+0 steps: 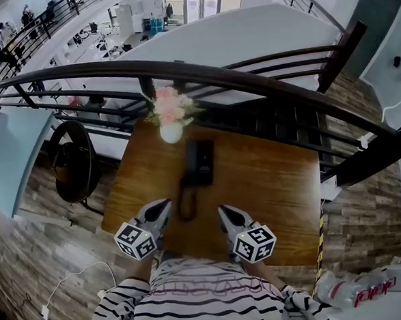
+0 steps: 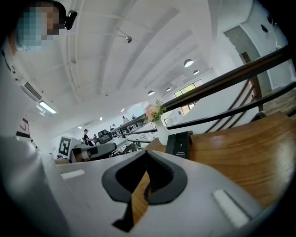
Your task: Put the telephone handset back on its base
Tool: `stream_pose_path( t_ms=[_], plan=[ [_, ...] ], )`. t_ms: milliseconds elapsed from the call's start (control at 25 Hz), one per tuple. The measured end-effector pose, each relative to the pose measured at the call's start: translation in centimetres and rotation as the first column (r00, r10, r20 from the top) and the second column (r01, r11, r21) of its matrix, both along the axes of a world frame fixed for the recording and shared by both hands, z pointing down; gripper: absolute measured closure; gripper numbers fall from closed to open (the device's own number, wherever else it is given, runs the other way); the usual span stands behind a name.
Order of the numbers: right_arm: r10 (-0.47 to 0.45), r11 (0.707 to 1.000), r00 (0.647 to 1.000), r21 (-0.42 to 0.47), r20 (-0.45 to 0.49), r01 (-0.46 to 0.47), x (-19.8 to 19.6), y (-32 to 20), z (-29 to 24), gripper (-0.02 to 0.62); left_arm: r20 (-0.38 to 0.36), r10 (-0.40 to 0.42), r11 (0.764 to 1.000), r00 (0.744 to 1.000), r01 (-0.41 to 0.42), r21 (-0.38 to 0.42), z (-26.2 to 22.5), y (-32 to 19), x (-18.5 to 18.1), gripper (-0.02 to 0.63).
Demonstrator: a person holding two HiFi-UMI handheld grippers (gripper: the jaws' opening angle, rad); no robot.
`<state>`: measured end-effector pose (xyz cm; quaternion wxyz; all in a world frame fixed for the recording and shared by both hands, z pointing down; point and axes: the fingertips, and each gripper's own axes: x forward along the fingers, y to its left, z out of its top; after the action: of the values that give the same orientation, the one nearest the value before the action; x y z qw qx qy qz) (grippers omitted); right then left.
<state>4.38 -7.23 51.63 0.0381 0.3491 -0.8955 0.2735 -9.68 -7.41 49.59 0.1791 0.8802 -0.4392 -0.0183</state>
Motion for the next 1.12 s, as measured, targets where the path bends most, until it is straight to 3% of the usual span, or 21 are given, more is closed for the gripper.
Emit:
stream_pose_path(
  t_ms=[560,1120],
  plan=[
    [-0.041,0.999,0.995,-0.004,-0.095,0.041,0.2,1.6,1.6,0.597,0.007,-0.056,0.998,0.998,0.056,-0.028,0.8,3.1,0.7,0.601],
    [-0.024,1.0,0.994,-0.013,-0.109,0.023,0.3,1.2,2.0,0.597,-0.007,-0.063,0.996,0.998,0.063,-0.063,1.6,3.1,0.5,0.601]
  ],
)
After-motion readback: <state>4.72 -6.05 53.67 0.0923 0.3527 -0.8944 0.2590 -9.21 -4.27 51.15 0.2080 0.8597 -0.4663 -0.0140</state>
